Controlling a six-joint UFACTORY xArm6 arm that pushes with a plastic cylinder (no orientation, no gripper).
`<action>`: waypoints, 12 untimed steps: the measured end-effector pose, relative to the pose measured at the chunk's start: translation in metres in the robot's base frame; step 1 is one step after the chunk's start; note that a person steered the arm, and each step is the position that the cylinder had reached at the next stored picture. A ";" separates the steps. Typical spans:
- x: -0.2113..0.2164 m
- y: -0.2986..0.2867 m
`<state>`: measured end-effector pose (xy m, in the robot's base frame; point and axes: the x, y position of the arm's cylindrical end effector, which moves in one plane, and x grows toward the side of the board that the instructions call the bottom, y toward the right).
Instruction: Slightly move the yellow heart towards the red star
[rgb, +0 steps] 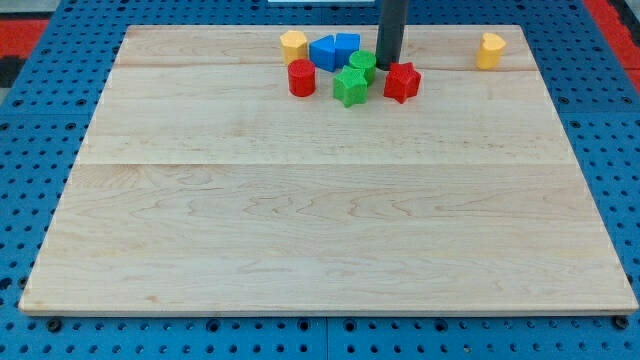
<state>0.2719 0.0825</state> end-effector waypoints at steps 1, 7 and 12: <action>0.001 0.012; -0.076 0.194; -0.033 0.170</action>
<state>0.2393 0.2530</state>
